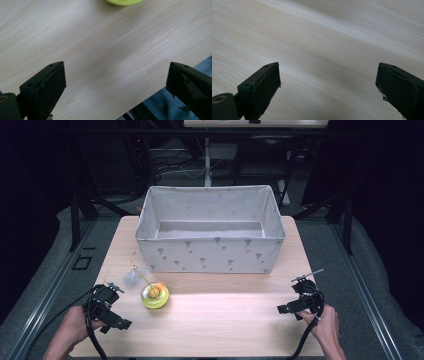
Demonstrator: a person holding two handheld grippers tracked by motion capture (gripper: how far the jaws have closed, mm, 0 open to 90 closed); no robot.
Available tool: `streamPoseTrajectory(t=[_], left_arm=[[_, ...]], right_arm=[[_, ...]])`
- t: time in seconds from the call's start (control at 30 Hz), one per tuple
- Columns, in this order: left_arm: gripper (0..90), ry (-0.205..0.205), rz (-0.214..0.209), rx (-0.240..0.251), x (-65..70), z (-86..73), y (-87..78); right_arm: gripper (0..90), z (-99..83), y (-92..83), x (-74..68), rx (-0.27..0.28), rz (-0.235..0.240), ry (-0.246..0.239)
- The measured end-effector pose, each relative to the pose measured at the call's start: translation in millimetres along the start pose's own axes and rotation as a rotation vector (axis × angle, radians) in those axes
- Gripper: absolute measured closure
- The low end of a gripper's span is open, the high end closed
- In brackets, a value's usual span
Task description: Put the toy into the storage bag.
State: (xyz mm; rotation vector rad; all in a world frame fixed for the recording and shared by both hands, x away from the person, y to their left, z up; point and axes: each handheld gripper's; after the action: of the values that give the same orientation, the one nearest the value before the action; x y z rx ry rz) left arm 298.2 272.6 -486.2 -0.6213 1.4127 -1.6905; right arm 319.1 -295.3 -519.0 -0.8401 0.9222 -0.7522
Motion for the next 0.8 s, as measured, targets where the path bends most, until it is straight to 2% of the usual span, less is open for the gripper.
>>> streamPoseTrajectory(t=[0.23,0.3,0.4,0.5,0.7,0.8], left_arm=[[2.3,0.028,-0.064,0.048,12.9,11.4,-15.9],[1.4,0.047,-0.07,0.05,15.1,14.5,-18.5],[0.9,0.051,-0.078,0.061,16.2,19.6,-21.3],[0.2,0.059,-0.078,0.07,14.9,23.8,-24.0],[0.0,0.056,-0.107,0.103,13.8,33.5,-30.7],[0.0,0.063,-0.105,0.116,13.4,37.9,-35.6]], right_arm=[[5.7,0.3,0.2,-1.0,-0.009,0.009,-0.008],[5.9,0.3,0.7,-1.5,-0.002,0.014,-0.005],[6.0,0.8,2.1,-2.1,-0.012,0.015,-0.007],[6.4,0.6,1.1,-3.1,0.017,0.024,-0.002],[6.7,0.7,-0.2,-3.2,0.013,0.031,-0.002],[6.7,0.8,-0.3,-2.4,0.023,0.03,0.006]])
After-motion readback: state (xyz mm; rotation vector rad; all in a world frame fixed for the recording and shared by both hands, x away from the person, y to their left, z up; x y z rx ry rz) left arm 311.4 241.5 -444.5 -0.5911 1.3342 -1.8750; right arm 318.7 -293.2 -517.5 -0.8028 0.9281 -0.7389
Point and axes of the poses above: each handheld gripper's, and its own axes: y roughly forward along the jaws, z roughly out of its top, x roughly to its right, and after that the axes turned 13 degrees about z, right-handed
